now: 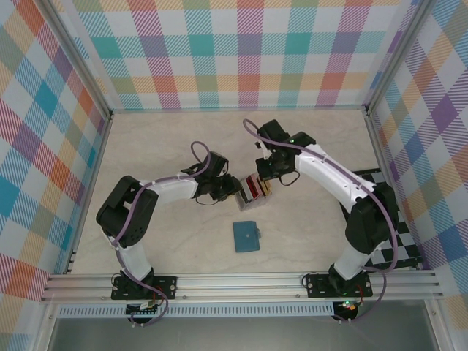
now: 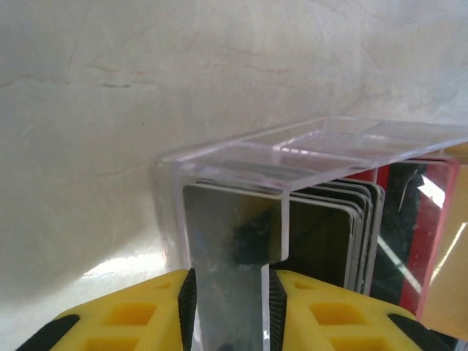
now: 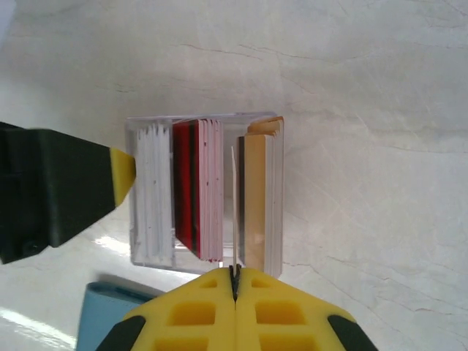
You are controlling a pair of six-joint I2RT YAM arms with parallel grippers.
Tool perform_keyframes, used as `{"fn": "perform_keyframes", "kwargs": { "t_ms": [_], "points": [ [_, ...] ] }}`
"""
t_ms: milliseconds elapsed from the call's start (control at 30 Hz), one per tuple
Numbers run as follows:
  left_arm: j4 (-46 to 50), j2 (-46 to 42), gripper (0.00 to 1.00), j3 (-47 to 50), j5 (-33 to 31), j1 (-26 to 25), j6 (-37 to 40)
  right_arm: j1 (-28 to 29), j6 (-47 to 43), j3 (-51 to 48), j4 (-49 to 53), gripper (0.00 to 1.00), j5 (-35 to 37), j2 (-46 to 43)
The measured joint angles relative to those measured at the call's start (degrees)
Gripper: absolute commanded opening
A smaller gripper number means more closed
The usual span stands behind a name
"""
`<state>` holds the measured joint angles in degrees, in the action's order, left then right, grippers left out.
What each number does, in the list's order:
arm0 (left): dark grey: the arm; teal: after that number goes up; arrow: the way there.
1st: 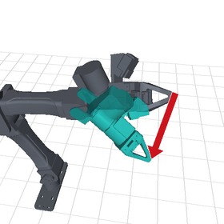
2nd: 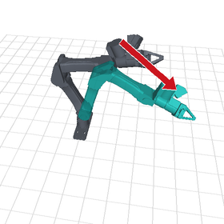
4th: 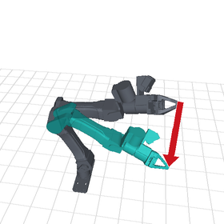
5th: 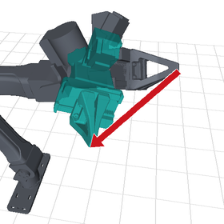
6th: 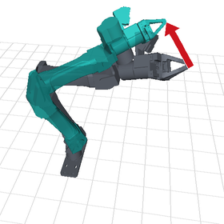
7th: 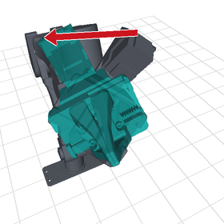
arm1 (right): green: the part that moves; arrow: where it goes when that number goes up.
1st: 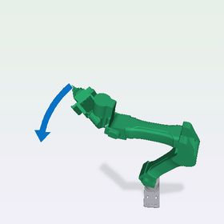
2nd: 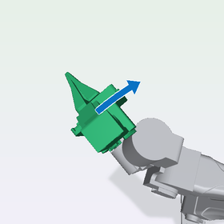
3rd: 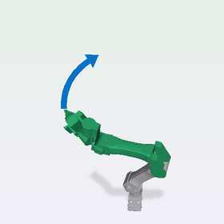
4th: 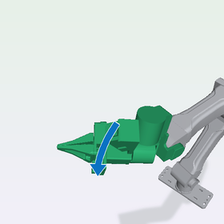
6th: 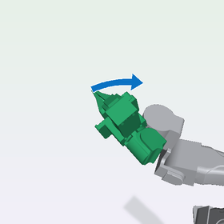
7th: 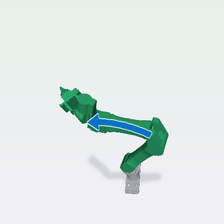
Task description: Put the credit cards into the card holder
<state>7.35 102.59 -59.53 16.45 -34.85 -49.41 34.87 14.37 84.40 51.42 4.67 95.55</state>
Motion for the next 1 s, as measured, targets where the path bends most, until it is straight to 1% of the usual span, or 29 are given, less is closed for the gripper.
{"fn": "perform_keyframes", "kwargs": {
  "t_ms": [100, 200, 333, 500, 600, 733, 900, 1000],
  "points": [
    [3.1, -2.3, 0.46, 0.1, -1.3, -0.1, 0.7, 0.0, 2.5, -4.3, -1.6, 0.00, -1.6, -3.3],
    [5.3, -6.9, 0.52, 0.9, -2.9, -0.5, 1.1, 0.0, 6.0, -10.3, -3.5, 0.00, -4.4, -9.2],
    [7.2, -14.8, 0.55, 4.1, -4.7, -1.9, 1.2, 0.2, 11.8, -18.7, -7.4, 0.00, -10.0, -17.8],
    [7.8, -22.6, 0.56, 11.6, -6.6, -6.0, -1.0, 3.3, 18.3, -27.0, -11.1, 0.00, -13.2, -23.2],
    [7.3, -25.6, 0.56, 16.9, -7.6, -8.8, -3.8, 6.3, 21.6, -30.9, -12.9, 0.00, -14.0, -24.2],
    [7.1, -27.7, 0.56, 21.6, -9.5, -11.6, -7.3, 10.2, 24.7, -33.2, -14.2, 0.00, -14.2, -23.9],
    [5.9, -28.2, 0.56, 23.1, -10.2, -12.4, -9.6, 13.3, 26.7, -33.2, -16.8, 0.00, -14.1, -20.7],
    [5.6, -27.8, 0.56, 22.9, -10.2, -12.8, -9.6, 14.2, 27.2, -33.2, -17.1, 0.00, -12.5, -18.1]
  ]
}}
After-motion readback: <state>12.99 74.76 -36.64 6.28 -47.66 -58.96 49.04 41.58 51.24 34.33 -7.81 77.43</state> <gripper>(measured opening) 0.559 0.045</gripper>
